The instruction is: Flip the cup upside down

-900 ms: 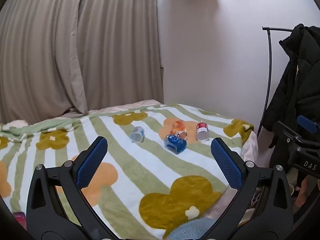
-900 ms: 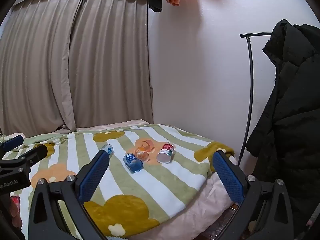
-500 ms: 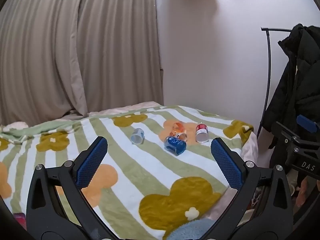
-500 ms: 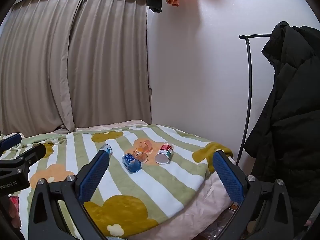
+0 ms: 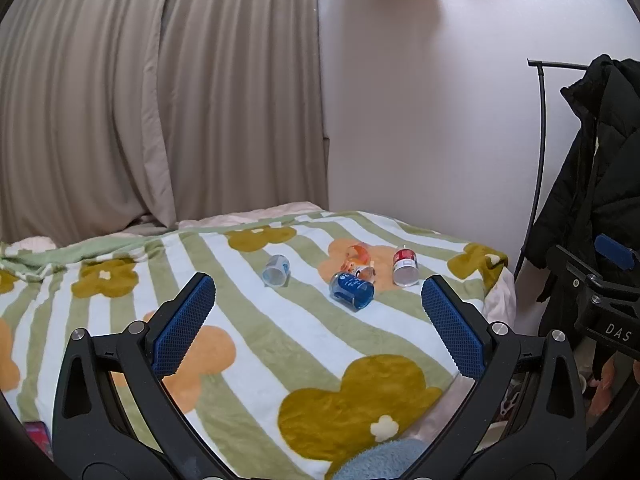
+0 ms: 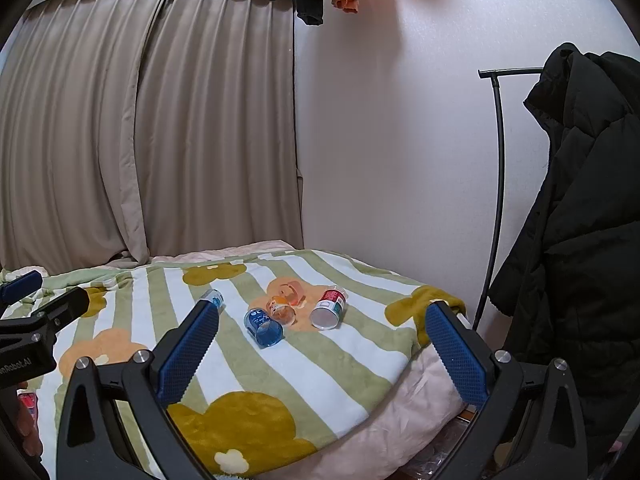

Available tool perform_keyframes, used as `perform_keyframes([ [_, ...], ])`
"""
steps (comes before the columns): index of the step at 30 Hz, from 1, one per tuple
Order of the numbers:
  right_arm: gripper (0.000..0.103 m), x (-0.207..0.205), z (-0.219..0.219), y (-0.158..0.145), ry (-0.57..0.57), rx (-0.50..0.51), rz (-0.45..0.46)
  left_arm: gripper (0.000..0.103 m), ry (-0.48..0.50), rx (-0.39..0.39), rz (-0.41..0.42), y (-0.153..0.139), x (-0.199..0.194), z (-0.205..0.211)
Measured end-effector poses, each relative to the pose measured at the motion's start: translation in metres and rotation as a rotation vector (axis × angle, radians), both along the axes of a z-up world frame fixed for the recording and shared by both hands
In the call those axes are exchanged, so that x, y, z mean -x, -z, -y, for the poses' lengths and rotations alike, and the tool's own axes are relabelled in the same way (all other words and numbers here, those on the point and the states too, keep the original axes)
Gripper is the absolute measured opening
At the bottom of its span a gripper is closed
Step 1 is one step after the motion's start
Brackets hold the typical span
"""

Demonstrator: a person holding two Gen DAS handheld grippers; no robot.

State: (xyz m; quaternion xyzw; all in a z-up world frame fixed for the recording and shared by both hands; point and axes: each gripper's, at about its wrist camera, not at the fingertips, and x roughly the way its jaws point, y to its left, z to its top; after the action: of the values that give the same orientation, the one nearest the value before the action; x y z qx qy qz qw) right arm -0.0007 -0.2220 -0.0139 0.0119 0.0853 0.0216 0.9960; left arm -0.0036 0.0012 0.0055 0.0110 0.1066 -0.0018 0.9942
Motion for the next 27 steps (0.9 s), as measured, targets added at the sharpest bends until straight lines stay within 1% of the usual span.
perform_keyframes([
  [10,0.103,0.0,-0.001,0.001,0.003,0.002,0.001,0.103,-0.002,0.0,0.0,-0.001,-0.001,0.0],
  [16,0.103,0.0,0.001,-0.003,0.003,0.003,0.004,0.103,0.001,0.002,-0.001,-0.002,0.0,-0.001],
  [20,0.103,0.001,0.002,-0.006,0.011,0.002,0.015,0.103,0.0,-0.001,0.005,-0.01,0.0,0.0],
  [21,0.103,-0.005,0.006,-0.014,0.012,0.002,0.014,0.103,-0.001,-0.002,0.006,-0.013,-0.001,0.0],
  [27,0.103,-0.004,0.01,-0.029,0.014,-0.009,0.023,0.103,-0.01,0.002,0.014,-0.028,0.0,-0.001],
])
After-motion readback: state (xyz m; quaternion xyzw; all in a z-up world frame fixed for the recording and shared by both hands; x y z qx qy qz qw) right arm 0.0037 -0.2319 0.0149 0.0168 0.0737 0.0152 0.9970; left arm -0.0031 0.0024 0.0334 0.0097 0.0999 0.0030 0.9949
